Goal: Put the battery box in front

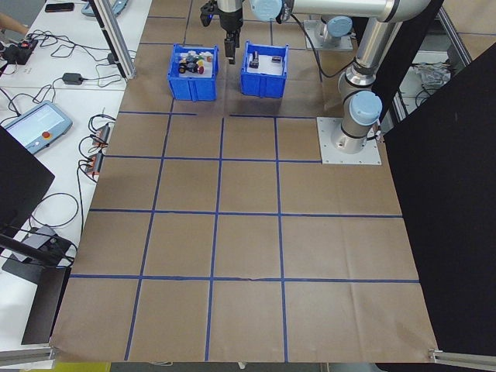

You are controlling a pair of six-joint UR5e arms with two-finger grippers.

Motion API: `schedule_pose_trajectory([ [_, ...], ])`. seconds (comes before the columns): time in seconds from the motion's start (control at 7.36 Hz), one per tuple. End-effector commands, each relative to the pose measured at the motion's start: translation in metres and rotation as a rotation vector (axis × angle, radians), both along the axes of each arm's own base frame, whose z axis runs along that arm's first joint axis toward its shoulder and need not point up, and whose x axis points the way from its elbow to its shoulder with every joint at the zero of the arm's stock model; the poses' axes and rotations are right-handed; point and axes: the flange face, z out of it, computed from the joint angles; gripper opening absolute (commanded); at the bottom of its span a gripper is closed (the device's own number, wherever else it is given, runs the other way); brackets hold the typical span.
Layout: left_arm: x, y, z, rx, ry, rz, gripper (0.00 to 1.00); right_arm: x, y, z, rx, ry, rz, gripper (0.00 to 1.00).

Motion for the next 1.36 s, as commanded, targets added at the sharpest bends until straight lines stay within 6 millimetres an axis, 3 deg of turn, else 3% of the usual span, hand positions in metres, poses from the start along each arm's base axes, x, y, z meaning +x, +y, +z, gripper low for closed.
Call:
schedule_pose_trajectory([
  [0.0, 0.0, -0.001, -0.001, 0.0, 0.002, 0.0, 1.0, 0.001, -0.009, 0.003, 0.032, 0.002, -0.05, 1.0],
  [0.82, 0.004, -0.004, -0.003, -0.005, 0.002, 0.058, 1.0, 0.002, -0.016, -0.006, 0.041, -0.002, -0.02, 1.0],
  [0.95, 0.004, -0.004, -0.004, -0.004, 0.001, 0.089, 1.0, 0.007, -0.034, -0.011, 0.028, -0.009, 0.065, 1.0],
  [1.22, 0.001, 0.0, -0.004, -0.006, -0.003, 0.309, 1.0, 0.017, -0.067, 0.004, -0.01, -0.023, 0.275, 1.0],
])
